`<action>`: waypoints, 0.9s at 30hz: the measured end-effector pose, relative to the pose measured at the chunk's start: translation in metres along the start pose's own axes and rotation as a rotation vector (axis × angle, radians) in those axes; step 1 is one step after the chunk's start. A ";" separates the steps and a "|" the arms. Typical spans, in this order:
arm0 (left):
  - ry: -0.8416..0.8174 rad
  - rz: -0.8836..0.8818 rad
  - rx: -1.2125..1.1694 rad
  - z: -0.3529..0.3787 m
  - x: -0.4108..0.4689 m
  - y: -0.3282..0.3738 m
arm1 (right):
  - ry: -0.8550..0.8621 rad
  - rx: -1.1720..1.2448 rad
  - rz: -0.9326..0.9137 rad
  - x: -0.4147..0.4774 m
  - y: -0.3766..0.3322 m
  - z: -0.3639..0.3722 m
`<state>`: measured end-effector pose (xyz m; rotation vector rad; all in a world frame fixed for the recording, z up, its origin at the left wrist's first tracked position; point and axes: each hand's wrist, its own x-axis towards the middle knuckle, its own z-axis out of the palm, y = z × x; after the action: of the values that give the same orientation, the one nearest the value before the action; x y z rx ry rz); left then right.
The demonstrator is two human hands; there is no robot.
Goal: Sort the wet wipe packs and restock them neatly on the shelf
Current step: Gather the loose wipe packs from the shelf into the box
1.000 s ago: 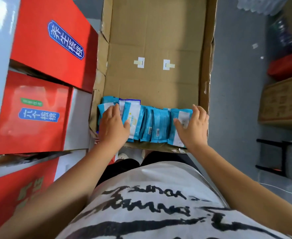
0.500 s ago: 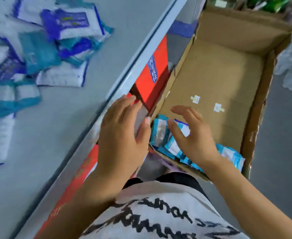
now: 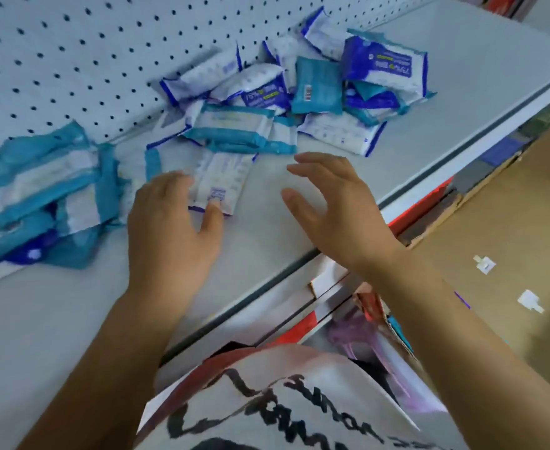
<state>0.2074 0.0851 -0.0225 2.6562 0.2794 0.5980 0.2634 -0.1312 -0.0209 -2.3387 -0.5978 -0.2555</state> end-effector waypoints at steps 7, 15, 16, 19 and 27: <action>0.047 -0.090 0.094 -0.022 0.015 -0.059 | -0.130 -0.081 0.060 0.098 -0.034 0.036; 0.031 -0.077 0.099 -0.016 0.013 -0.069 | -0.254 -0.218 0.176 0.145 -0.029 0.050; 0.034 -0.074 0.099 -0.016 0.013 -0.070 | -0.263 -0.206 0.183 0.144 -0.025 0.046; 0.034 -0.089 0.094 -0.016 0.013 -0.070 | -0.347 -0.198 0.204 0.142 -0.018 0.028; -0.013 -0.097 0.056 -0.019 0.013 -0.071 | -0.593 -0.350 0.234 0.139 -0.027 -0.001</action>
<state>0.2024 0.1589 -0.0320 2.6806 0.4250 0.5496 0.3716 -0.0661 0.0427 -2.8065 -0.5765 0.4978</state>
